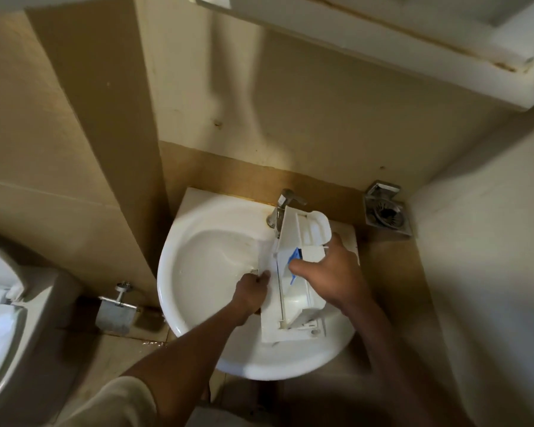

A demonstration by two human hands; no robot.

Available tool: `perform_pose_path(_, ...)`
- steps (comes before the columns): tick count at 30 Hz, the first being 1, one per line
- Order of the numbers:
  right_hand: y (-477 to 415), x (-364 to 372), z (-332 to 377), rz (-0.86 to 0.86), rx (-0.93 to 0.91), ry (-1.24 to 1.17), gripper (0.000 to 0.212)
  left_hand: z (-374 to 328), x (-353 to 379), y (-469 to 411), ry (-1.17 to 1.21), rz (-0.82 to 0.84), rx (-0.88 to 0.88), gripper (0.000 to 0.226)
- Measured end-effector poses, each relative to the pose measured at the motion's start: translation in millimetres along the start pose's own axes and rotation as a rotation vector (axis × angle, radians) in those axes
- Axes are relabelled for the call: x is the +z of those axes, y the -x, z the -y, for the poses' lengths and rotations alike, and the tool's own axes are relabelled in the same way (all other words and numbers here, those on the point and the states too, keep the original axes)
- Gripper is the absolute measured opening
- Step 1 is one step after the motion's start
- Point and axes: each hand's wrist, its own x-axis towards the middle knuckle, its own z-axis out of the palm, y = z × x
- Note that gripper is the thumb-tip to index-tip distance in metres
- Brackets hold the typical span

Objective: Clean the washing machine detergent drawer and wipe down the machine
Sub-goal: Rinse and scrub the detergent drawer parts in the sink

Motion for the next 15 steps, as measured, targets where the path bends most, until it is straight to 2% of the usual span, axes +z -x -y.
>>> perform_pose_path(2, -8.3, -10.2, 5.3, 0.075, -0.012, 0.086, 0.065, -12.5, -2.1, -10.1, 0.017, -0.069, 0.005, 0.043)
perform_pose_path(5, -18.5, -21.1, 7.6, 0.197, -0.031, 0.225, 0.071, -25.7, -12.7, -25.4, 0.033, -0.223, 0.077, 0.024)
perform_pose_path(9, -26.6, -33.1, 2.1, 0.322, -0.100, 0.373, 0.068, -26.6, -29.2, -36.0, 0.004, -0.140, 0.114, 0.007)
perform_pose_path(11, -29.6, -35.6, 1.4, 0.384, -0.144, 0.444, 0.074, -24.2, -32.4, -38.2, -0.044, -0.118, 0.120, 0.016)
perform_pose_path(15, -33.2, -31.8, 2.8, 0.482, -0.227, 0.593, 0.092, -13.3, -30.0, -41.1, 0.014, -0.068, 0.140, 0.025)
